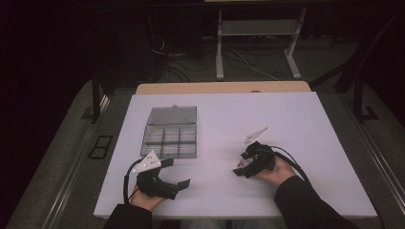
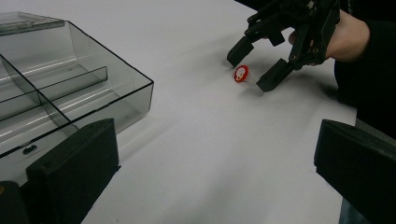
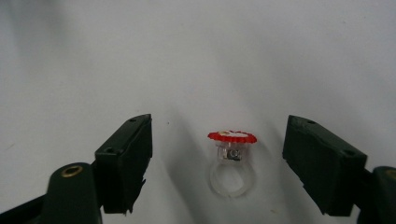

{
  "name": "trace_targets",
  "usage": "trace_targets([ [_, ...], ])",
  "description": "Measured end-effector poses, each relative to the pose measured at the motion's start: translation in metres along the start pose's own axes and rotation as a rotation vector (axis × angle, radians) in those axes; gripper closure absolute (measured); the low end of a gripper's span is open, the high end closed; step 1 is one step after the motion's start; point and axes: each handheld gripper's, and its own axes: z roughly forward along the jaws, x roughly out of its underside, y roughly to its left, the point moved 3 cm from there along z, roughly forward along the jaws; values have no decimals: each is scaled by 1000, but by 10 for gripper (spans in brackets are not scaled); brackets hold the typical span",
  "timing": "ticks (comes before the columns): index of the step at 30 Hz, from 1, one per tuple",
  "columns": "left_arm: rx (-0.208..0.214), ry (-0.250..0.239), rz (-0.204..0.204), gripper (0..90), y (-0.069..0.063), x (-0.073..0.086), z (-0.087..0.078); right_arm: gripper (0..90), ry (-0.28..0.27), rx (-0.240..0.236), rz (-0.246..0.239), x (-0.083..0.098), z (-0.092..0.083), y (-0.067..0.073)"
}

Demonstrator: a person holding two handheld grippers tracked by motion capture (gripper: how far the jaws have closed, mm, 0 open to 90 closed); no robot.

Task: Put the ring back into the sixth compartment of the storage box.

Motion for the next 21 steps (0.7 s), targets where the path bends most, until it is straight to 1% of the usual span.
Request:
trace_targets([
  [1, 0, 0, 0, 0, 0, 0, 0, 304, 1, 4, -2, 0, 1, 0],
  [3, 0, 0, -1, 0, 0, 0, 0, 350, 4, 7, 0, 0, 1, 0],
  [4, 0, 0, 0, 0, 0, 0, 0, 350, 4, 7, 0, 0, 1, 0],
  [6, 1, 1, 0, 0, 0, 0, 0, 398, 9, 12, -7, 0, 1, 0],
  [7, 1, 1, 0, 0, 0, 0, 0, 438, 9, 30, -10, 0, 1, 0],
  [10, 0, 2, 1, 0, 0, 0, 0, 493, 8, 50, -14, 0, 1, -1],
  [11, 1, 2, 1, 0, 0, 0, 0, 493, 8, 50, -14, 0, 1, -1],
  [13, 0, 1, 1, 0, 0, 0, 0, 538, 7, 66, -18, 0, 0, -1],
  [16, 0, 2, 1, 0, 0, 0, 0, 597, 8, 70, -21, 0, 0, -1],
  [18, 1, 2, 1, 0, 0, 0, 0, 608, 7, 73, -20, 0, 0, -1],
  [19, 0, 2, 2, 0, 0, 0, 0, 639, 7, 76, -25, 1, 0, -1],
  [21, 1, 2, 2, 0, 0, 0, 0, 666, 4, 76, -25, 1, 0, -1],
])
